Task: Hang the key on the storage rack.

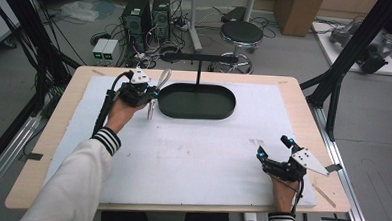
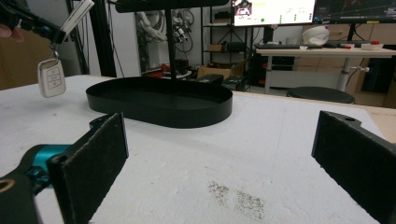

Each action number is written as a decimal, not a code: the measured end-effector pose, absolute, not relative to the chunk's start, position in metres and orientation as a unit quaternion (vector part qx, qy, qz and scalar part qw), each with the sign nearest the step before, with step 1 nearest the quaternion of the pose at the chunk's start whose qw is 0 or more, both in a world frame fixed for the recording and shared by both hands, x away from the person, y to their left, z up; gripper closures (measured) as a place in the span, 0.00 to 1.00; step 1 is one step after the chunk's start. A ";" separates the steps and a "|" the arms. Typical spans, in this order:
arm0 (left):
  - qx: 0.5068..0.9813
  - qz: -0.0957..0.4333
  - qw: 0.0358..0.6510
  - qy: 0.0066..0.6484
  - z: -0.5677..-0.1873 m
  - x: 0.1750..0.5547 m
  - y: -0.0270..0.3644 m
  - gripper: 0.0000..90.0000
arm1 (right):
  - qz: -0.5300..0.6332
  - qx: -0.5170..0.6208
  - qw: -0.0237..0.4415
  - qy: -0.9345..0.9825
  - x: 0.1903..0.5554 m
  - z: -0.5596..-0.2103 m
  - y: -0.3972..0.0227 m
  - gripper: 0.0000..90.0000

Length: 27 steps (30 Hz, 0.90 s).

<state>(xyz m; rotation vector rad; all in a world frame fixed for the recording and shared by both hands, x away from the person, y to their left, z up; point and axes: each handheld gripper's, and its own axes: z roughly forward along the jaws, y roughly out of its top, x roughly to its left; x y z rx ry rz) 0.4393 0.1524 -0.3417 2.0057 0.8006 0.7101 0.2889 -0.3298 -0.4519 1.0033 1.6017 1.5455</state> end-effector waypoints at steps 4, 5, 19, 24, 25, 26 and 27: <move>0.788 0.290 0.435 0.324 -0.337 0.445 0.149 0.90 | 0.595 0.385 0.345 0.616 0.289 -0.452 -0.330 0.03; 0.785 0.294 0.438 0.326 -0.336 0.446 0.148 0.90 | 0.594 0.384 0.346 0.616 0.289 -0.452 -0.330 0.03; 0.764 0.322 0.445 0.338 -0.333 0.462 0.139 0.90 | 0.595 0.384 0.347 0.615 0.289 -0.452 -0.330 0.03; 0.754 0.327 0.453 0.346 -0.334 0.467 0.136 0.90 | 0.595 0.386 0.344 0.615 0.289 -0.452 -0.329 0.03; 0.754 0.327 0.453 0.344 -0.334 0.468 0.134 0.90 | 0.595 0.384 0.347 0.615 0.289 -0.452 -0.330 0.03; 0.756 0.327 0.452 0.342 -0.335 0.469 0.132 0.90 | 0.595 0.384 0.347 0.615 0.289 -0.452 -0.330 0.03; 0.757 0.328 0.450 0.342 -0.336 0.470 0.131 0.90 | 0.595 0.385 0.344 0.615 0.289 -0.452 -0.329 0.03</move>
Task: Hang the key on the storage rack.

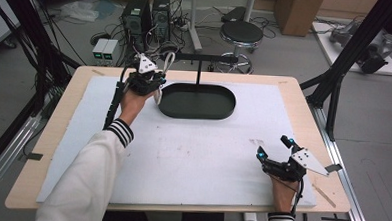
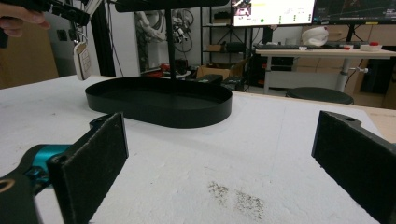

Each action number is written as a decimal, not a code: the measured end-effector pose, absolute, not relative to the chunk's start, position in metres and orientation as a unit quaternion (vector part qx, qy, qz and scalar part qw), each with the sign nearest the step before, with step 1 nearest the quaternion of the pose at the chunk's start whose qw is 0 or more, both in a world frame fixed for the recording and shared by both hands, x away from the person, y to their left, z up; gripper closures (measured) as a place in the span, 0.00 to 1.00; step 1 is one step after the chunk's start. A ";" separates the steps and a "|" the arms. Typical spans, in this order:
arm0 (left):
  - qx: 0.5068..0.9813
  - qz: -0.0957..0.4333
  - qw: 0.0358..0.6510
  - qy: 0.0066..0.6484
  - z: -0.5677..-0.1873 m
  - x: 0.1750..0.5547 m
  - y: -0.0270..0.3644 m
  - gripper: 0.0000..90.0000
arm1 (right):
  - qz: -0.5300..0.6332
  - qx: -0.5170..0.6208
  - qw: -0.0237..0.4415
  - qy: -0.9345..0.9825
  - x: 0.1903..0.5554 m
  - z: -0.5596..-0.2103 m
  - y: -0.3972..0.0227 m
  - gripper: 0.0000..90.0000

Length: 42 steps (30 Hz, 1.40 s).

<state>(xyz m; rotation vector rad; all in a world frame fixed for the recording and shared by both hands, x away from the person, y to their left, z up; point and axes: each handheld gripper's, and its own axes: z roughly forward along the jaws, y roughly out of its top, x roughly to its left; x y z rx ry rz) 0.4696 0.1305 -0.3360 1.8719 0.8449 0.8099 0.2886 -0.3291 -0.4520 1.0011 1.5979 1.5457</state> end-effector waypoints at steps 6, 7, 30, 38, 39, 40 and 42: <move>0.756 0.325 0.447 0.350 -0.343 0.474 0.125 0.90 | 0.596 0.384 0.347 0.615 0.289 -0.452 -0.329 0.03; 0.757 0.325 0.446 0.349 -0.344 0.475 0.125 0.90 | 0.595 0.384 0.347 0.615 0.289 -0.452 -0.330 0.03; 0.746 0.336 0.441 0.369 -0.357 0.488 0.119 0.90 | 0.595 0.381 0.351 0.615 0.289 -0.452 -0.330 0.03; 0.745 0.337 0.437 0.376 -0.359 0.491 0.115 0.90 | 0.595 0.382 0.350 0.615 0.289 -0.452 -0.330 0.03; 0.746 0.337 0.435 0.376 -0.359 0.492 0.114 0.90 | 0.595 0.383 0.350 0.614 0.289 -0.452 -0.330 0.03; 0.746 0.338 0.433 0.376 -0.359 0.492 0.113 0.90 | 0.595 0.384 0.348 0.614 0.289 -0.452 -0.330 0.03; 0.746 0.338 0.431 0.380 -0.359 0.494 0.111 0.90 | 0.595 0.383 0.348 0.614 0.289 -0.452 -0.330 0.03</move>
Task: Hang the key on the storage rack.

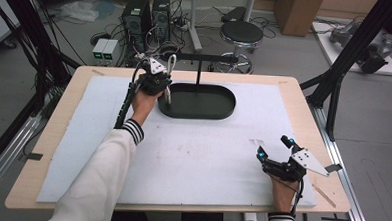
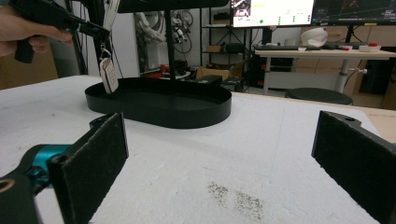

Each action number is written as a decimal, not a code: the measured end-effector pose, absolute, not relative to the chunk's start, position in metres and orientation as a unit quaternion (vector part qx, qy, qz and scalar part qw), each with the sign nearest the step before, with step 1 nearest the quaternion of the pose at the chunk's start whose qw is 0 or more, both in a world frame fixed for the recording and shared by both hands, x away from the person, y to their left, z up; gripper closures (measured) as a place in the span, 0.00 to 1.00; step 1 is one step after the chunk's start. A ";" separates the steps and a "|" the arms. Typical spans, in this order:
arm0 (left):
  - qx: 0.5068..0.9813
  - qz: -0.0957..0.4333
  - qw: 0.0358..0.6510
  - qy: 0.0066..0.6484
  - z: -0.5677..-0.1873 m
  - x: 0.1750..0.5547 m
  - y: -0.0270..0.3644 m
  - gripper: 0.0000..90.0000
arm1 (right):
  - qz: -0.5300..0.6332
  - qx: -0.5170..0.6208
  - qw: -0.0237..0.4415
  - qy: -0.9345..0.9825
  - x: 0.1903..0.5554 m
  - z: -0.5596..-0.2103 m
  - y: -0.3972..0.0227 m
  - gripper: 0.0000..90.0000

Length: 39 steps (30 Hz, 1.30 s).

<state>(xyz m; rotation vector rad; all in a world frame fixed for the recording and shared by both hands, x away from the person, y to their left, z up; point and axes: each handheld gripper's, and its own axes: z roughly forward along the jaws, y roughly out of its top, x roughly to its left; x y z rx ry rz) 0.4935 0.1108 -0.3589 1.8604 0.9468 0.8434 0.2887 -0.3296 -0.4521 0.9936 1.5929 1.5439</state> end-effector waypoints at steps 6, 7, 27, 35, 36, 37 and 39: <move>0.746 0.338 0.426 0.385 -0.359 0.496 0.108 0.90 | 0.595 0.384 0.347 0.615 0.289 -0.452 -0.330 0.03; 0.746 0.338 0.425 0.385 -0.359 0.496 0.108 0.90 | 0.595 0.384 0.347 0.615 0.289 -0.452 -0.330 0.03; 0.754 0.331 0.402 0.400 -0.359 0.504 0.107 0.90 | 0.596 0.383 0.347 0.615 0.289 -0.452 -0.330 0.03; 0.760 0.322 0.400 0.399 -0.365 0.507 0.111 0.80 | 0.596 0.381 0.349 0.614 0.289 -0.452 -0.330 0.03; 0.766 0.316 0.400 0.392 -0.367 0.508 0.111 0.75 | 0.596 0.381 0.349 0.614 0.289 -0.452 -0.330 0.03; 0.771 0.306 0.406 0.383 -0.369 0.509 0.112 0.70 | 0.595 0.383 0.347 0.615 0.288 -0.452 -0.330 0.03; 0.774 0.297 0.425 0.363 -0.372 0.511 0.114 0.58 | 0.595 0.383 0.347 0.615 0.289 -0.452 -0.330 0.03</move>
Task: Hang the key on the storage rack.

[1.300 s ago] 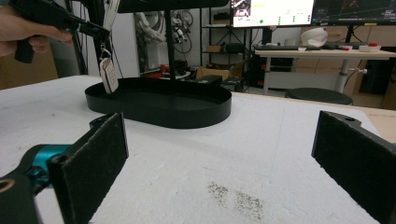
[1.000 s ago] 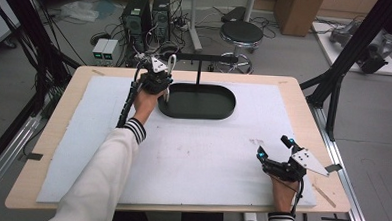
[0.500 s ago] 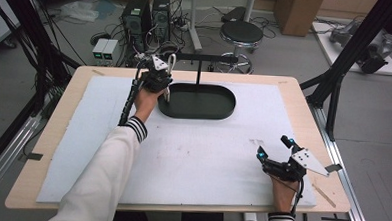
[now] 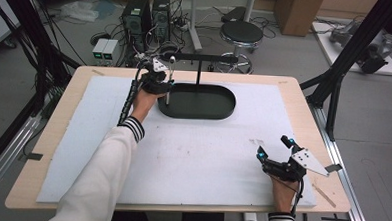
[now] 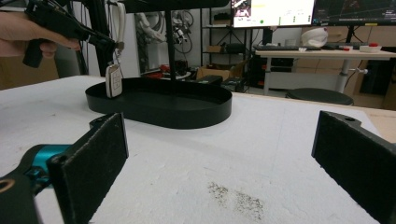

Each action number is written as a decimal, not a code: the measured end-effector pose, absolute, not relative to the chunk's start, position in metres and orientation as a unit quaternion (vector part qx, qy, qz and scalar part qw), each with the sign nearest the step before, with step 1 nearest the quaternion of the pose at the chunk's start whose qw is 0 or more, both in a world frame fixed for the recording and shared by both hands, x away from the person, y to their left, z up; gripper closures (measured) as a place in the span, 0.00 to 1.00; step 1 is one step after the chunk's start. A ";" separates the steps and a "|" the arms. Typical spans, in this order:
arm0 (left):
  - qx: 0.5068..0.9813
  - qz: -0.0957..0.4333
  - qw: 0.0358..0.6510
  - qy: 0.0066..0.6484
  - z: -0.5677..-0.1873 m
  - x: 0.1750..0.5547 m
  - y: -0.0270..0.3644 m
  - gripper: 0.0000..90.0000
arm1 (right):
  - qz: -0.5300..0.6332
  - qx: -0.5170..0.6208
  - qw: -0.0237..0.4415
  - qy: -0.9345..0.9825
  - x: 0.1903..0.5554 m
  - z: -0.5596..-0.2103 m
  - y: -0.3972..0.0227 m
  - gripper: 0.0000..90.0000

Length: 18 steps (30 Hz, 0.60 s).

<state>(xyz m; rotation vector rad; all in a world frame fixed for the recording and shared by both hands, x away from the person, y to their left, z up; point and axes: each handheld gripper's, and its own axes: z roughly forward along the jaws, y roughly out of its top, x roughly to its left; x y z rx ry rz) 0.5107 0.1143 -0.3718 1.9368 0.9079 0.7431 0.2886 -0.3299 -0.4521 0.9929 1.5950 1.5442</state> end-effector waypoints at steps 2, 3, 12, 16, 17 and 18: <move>0.780 0.294 0.437 0.339 -0.373 0.510 0.117 0.49 | 0.595 0.384 0.347 0.615 0.288 -0.452 -0.330 0.03; 0.778 0.289 0.445 0.337 -0.373 0.510 0.118 0.46 | 0.595 0.383 0.347 0.615 0.288 -0.452 -0.329 0.03; 0.744 0.240 0.515 0.351 -0.363 0.494 0.142 0.02 | 0.595 0.385 0.345 0.615 0.288 -0.452 -0.329 0.03; 0.740 0.237 0.535 0.330 -0.357 0.472 0.161 0.02 | 0.595 0.384 0.347 0.615 0.288 -0.452 -0.329 0.03; 0.740 0.238 0.540 0.323 -0.356 0.467 0.167 0.02 | 0.595 0.384 0.347 0.615 0.288 -0.452 -0.329 0.03; 0.739 0.238 0.546 0.314 -0.355 0.461 0.173 0.02 | 0.594 0.385 0.346 0.616 0.288 -0.452 -0.329 0.03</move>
